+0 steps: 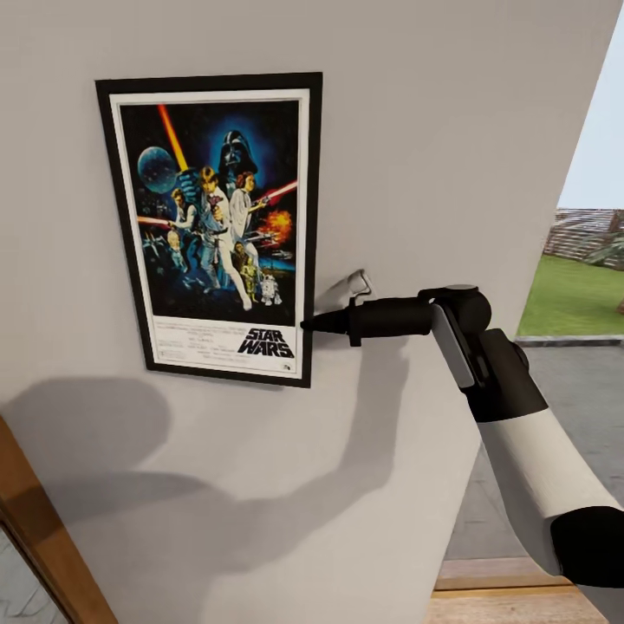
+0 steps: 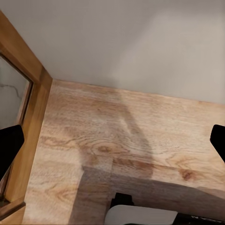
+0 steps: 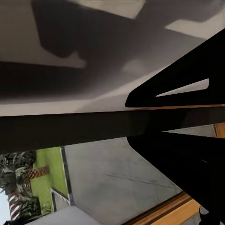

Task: Pick up the poster from the kitchen countertop and hang it on one of the wall nails in the kitchen.

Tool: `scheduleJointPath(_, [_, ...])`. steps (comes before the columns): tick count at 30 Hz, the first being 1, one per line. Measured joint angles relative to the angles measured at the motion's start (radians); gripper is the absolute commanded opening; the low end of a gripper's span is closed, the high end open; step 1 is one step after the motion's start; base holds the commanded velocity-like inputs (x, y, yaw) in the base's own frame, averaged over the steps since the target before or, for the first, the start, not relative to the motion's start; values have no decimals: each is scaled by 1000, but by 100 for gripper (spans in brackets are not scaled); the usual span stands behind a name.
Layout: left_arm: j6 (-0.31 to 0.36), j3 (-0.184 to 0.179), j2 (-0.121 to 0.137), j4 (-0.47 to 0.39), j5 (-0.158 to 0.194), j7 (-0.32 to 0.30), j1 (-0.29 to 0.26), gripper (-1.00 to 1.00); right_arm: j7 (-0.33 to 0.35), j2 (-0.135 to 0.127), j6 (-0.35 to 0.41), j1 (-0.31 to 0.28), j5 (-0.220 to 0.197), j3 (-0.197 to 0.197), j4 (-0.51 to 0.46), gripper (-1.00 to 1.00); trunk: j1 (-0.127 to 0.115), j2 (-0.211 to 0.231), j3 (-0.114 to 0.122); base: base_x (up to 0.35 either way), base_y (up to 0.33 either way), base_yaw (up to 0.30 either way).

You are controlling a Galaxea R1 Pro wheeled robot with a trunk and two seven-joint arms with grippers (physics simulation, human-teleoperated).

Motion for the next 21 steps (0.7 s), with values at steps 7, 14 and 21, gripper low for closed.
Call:
scheduleJointPath(7, [0, 0, 3, 2, -1, 0, 0, 100, 37, 0, 25, 0, -28, 0, -1, 100, 0, -1, 0, 0, 0, 0])
scheduleJointPath(14, [0, 0, 4, 1, -1, -1, 0, 100, 37, 0, 25, 0, -29, -1, -1, 100, 0, -1, 0, 0, 0, 0])
scheduleJointPath(21, [0, 0, 4, 0, -1, -1, 0, 100, 36, 0, 25, 0, -30, -1, -1, 100, 0, -1, 0, 0, 0, 0])
